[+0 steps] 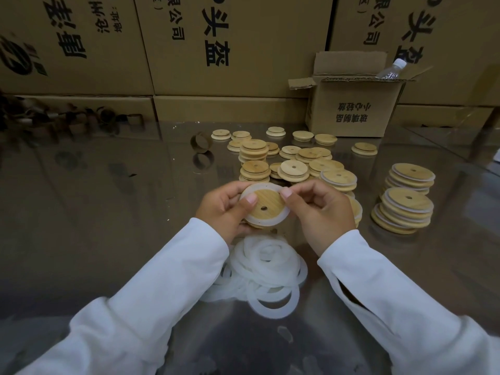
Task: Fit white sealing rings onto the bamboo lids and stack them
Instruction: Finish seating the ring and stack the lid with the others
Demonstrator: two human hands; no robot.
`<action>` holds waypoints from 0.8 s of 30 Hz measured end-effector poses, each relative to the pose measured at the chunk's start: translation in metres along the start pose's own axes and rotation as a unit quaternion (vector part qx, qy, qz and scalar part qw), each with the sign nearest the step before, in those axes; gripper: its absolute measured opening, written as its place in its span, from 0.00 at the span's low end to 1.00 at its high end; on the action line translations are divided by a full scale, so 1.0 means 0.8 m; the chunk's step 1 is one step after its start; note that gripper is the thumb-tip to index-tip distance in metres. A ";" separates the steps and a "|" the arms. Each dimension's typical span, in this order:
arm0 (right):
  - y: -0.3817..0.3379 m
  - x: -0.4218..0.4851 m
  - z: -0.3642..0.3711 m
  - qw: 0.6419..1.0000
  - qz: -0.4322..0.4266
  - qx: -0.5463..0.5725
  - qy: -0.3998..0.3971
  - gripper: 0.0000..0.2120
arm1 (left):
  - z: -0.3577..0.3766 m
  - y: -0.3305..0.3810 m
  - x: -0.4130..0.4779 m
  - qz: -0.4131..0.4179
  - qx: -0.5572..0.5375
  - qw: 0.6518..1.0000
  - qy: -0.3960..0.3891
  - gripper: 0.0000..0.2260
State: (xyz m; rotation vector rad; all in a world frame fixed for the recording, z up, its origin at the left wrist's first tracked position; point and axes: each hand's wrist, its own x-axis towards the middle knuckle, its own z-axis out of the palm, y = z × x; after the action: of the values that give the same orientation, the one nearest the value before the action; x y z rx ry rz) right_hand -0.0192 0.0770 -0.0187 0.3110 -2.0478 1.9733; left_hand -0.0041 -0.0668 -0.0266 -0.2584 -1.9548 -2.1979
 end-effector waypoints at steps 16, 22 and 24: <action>-0.004 -0.003 0.001 1.000 -0.008 0.008 -0.023 0.06 | -0.004 0.004 0.002 -0.004 0.027 1.000 0.007 0.08; -0.008 0.003 -0.001 0.996 0.033 0.052 -0.063 0.07 | -0.006 0.006 0.005 -0.054 -0.078 0.996 0.001 0.09; -0.010 0.005 -0.003 0.993 0.055 0.064 -0.080 0.07 | -0.007 0.006 0.005 -0.072 -0.117 0.990 -0.009 0.10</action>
State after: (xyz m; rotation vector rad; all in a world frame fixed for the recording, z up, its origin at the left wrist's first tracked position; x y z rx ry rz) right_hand -0.0202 0.0795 -0.0099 0.4024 -2.0778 2.2177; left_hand -0.0067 -0.0730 -0.0216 -0.1746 -1.7723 -2.5284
